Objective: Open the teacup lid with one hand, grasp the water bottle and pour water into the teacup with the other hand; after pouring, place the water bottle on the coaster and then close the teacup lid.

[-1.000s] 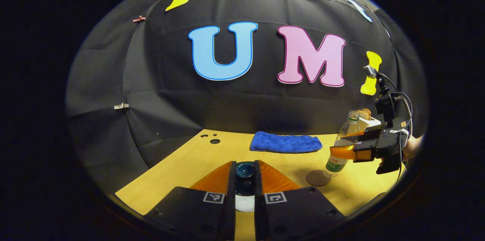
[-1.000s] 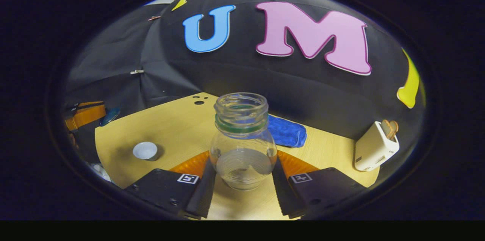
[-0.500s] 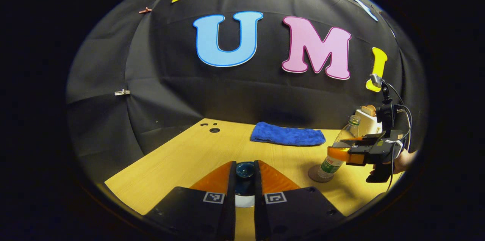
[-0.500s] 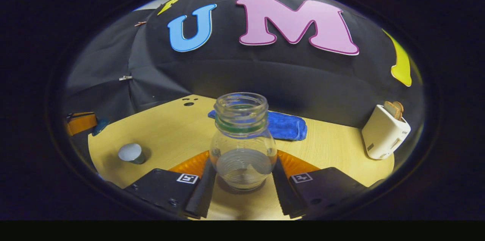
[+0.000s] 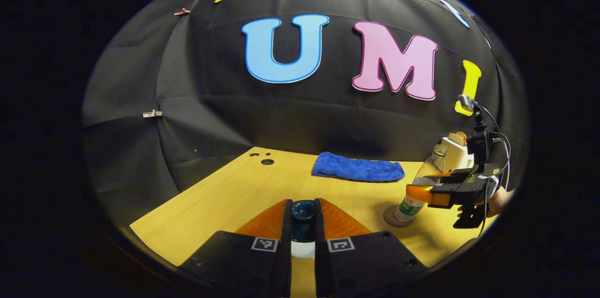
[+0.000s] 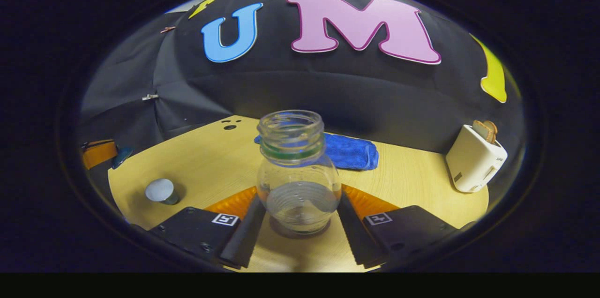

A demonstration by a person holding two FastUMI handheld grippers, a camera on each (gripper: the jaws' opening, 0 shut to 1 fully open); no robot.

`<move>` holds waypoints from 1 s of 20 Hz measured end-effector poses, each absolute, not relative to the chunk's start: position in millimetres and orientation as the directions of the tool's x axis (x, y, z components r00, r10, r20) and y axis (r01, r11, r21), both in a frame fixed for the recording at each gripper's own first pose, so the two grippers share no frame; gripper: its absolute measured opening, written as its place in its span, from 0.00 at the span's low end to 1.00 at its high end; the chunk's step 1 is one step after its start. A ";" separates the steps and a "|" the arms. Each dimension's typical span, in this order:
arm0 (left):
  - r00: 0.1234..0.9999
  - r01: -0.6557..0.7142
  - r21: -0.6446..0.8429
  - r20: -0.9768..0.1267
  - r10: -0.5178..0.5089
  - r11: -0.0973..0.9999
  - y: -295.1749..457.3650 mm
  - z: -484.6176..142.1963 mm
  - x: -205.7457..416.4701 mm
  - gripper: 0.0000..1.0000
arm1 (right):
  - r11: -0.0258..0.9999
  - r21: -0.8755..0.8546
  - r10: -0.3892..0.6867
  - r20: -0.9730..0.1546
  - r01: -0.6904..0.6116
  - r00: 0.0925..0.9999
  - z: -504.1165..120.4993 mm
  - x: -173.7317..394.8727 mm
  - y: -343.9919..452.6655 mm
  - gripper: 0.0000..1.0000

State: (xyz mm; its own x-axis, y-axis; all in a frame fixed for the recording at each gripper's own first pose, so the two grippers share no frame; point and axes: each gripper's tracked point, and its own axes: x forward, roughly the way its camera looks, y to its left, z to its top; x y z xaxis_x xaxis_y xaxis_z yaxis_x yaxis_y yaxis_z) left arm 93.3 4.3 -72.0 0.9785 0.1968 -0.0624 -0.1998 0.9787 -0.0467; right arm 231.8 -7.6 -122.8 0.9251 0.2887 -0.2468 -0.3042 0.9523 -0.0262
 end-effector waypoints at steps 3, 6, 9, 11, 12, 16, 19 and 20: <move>0.979 -0.197 -0.052 -0.071 0.193 0.979 8.2 -76.6 94.4 0.24 | 0.958 -0.026 0.272 -0.251 -0.287 0.929 -125.3 226.7 -11.9 0.97; 0.979 -0.192 -0.050 -0.086 0.187 0.980 9.9 -91.0 99.7 0.24 | 0.968 0.004 0.244 -0.272 -0.252 0.931 -135.8 212.3 -21.6 0.99; 0.977 -0.191 -0.060 -0.106 0.184 0.980 10.5 -111.7 109.0 0.27 | 0.987 0.032 0.162 -0.295 -0.159 0.942 -151.2 185.0 -46.3 0.98; 0.975 -0.193 -0.089 -0.126 0.181 0.977 9.2 -128.1 114.6 0.24 | 0.993 0.031 0.121 -0.300 -0.117 0.946 -157.4 167.2 -58.9 0.98; 0.975 -0.193 -0.088 -0.125 0.182 0.977 8.1 -133.4 118.3 0.24 | 0.995 0.030 0.104 -0.305 -0.100 0.947 -159.3 158.6 -65.7 0.94; 0.974 -0.184 -0.030 -0.143 0.178 0.982 9.2 -156.1 130.7 0.24 | 0.996 0.023 0.084 -0.319 -0.081 0.944 -159.3 129.0 -79.3 0.98; 0.971 -0.183 -0.032 -0.163 0.175 0.983 8.0 -165.2 135.7 0.21 | 0.996 -0.017 0.081 -0.326 -0.091 0.942 -160.1 113.5 -80.5 0.98; 0.971 -0.182 -0.021 -0.160 0.176 0.983 6.9 -167.0 134.9 0.22 | 0.994 -0.010 0.098 -0.331 -0.107 0.939 -160.7 108.7 -74.2 0.94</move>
State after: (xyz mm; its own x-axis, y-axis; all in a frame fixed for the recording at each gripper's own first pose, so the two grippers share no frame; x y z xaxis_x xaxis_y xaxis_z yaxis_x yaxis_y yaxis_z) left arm 134.9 6.9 -167.0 0.9713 0.1764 -0.1595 -0.1820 0.9831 -0.0211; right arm 108.7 -74.2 -160.7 0.9385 0.0980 -0.3311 -0.1072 0.9942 -0.0096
